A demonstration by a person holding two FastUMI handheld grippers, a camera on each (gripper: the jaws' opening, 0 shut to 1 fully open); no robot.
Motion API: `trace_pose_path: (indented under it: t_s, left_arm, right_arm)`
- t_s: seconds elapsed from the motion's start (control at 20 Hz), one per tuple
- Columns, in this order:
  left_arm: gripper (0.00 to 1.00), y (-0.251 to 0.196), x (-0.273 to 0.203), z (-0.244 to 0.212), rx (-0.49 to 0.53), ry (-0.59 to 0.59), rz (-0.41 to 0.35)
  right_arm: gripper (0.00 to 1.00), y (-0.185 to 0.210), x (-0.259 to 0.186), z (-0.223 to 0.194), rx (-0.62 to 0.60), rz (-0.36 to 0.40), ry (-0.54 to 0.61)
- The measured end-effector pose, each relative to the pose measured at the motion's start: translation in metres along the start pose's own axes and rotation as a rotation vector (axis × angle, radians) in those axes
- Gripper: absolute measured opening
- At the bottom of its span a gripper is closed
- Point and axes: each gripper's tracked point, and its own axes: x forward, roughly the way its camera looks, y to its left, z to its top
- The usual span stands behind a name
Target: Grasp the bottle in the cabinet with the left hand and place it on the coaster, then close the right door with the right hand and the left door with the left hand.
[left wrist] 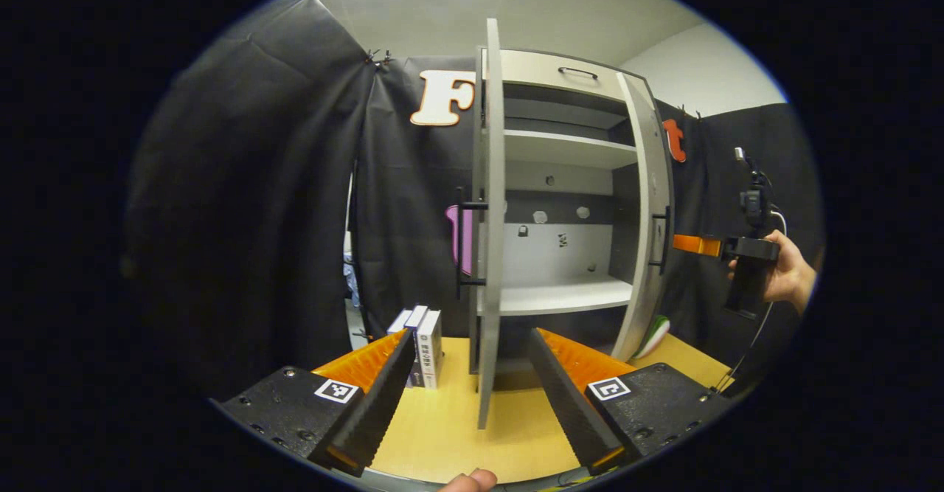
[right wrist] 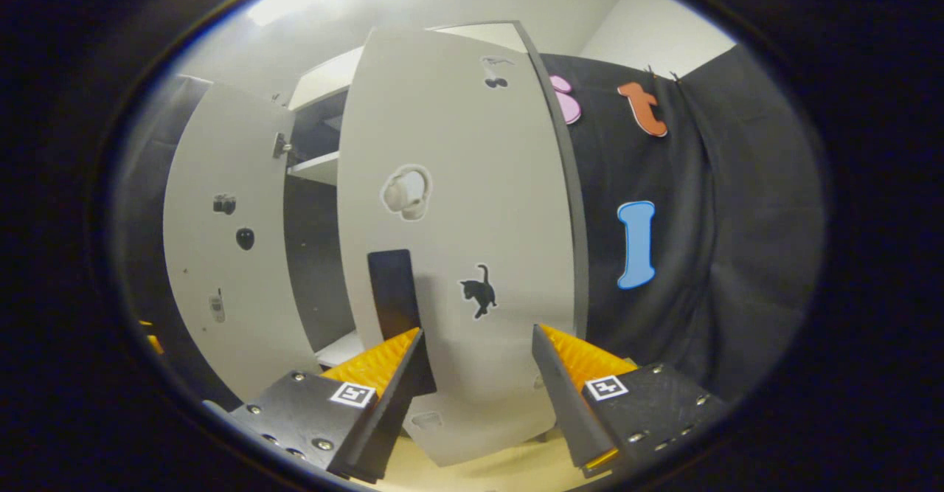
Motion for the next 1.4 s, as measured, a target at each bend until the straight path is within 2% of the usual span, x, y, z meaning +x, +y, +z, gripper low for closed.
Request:
trace_pose_path:
  t_s: [0.35, 0.5, 0.6, 0.65, 0.7, 0.75, 0.8, 0.85, 0.9, 0.95, 1.1, 1.15, 1.2, 1.25, 1.35, 1.4]
  left_arm:
    - [0.97, 0.089, 0.023, 0.013, 0.005, -0.03, 0.138]
    - [0.93, 0.11, 0.042, 0.017, -0.038, -0.017, 0.132]
    - [0.95, 0.117, 0.057, 0.019, -0.046, 0.006, 0.096]
    - [0.95, 0.124, 0.064, 0.019, -0.042, 0.013, 0.092]
    - [0.92, 0.127, 0.072, 0.02, -0.04, 0.022, 0.082]
    - [0.92, 0.127, 0.078, 0.022, -0.042, 0.022, 0.07]
    - [0.96, 0.123, 0.085, 0.026, -0.049, 0.016, 0.048]
    - [0.96, 0.118, 0.094, 0.031, -0.052, 0.01, 0.031]
    - [0.96, 0.115, 0.102, 0.035, -0.048, 0.008, 0.015]
    - [0.92, 0.111, 0.111, 0.037, -0.042, 0.008, 0.005]
    - [0.96, 0.091, 0.136, 0.049, -0.05, 0.0, -0.037]
    - [0.93, 0.081, 0.142, 0.051, -0.057, -0.005, -0.059]
    - [0.96, 0.071, 0.147, 0.054, -0.067, -0.012, -0.076]
    - [0.93, 0.062, 0.153, 0.054, -0.076, -0.011, -0.094]
    - [0.96, 0.052, 0.155, 0.054, -0.063, -0.007, -0.097]
    - [0.89, 0.05, 0.158, 0.058, -0.049, -0.02, -0.102]
  right_arm:
    - [0.88, 0.003, -0.029, 0.014, 0.025, -0.026, -0.04]
    - [0.88, -0.004, -0.051, 0.019, 0.009, -0.049, -0.048]
    - [0.88, -0.009, -0.066, 0.017, -0.014, -0.072, -0.028]
    - [0.8, -0.008, -0.075, 0.019, -0.017, -0.072, -0.027]
    - [0.81, -0.004, -0.084, 0.022, -0.012, -0.066, -0.029]
    - [0.81, 0.0, -0.093, 0.024, -0.009, -0.055, -0.032]
    - [0.88, 0.004, -0.102, 0.026, -0.009, -0.046, -0.037]
    - [0.81, 0.006, -0.111, 0.028, -0.015, -0.039, -0.036]
    - [0.92, 0.009, -0.12, 0.027, -0.026, -0.028, -0.036]
    - [0.94, 0.011, -0.127, 0.028, -0.044, -0.025, -0.032]
    - [0.94, 0.011, -0.149, 0.024, -0.091, -0.042, -0.025]
    - [0.94, 0.012, -0.154, 0.023, -0.091, -0.044, -0.026]
    - [0.94, 0.011, -0.158, 0.024, -0.086, -0.047, -0.027]
    - [0.94, 0.011, -0.162, 0.023, -0.081, -0.051, -0.024]
    - [0.94, 0.006, -0.169, 0.024, -0.074, -0.059, -0.021]
    - [0.94, 0.001, -0.173, 0.022, -0.076, -0.064, -0.018]
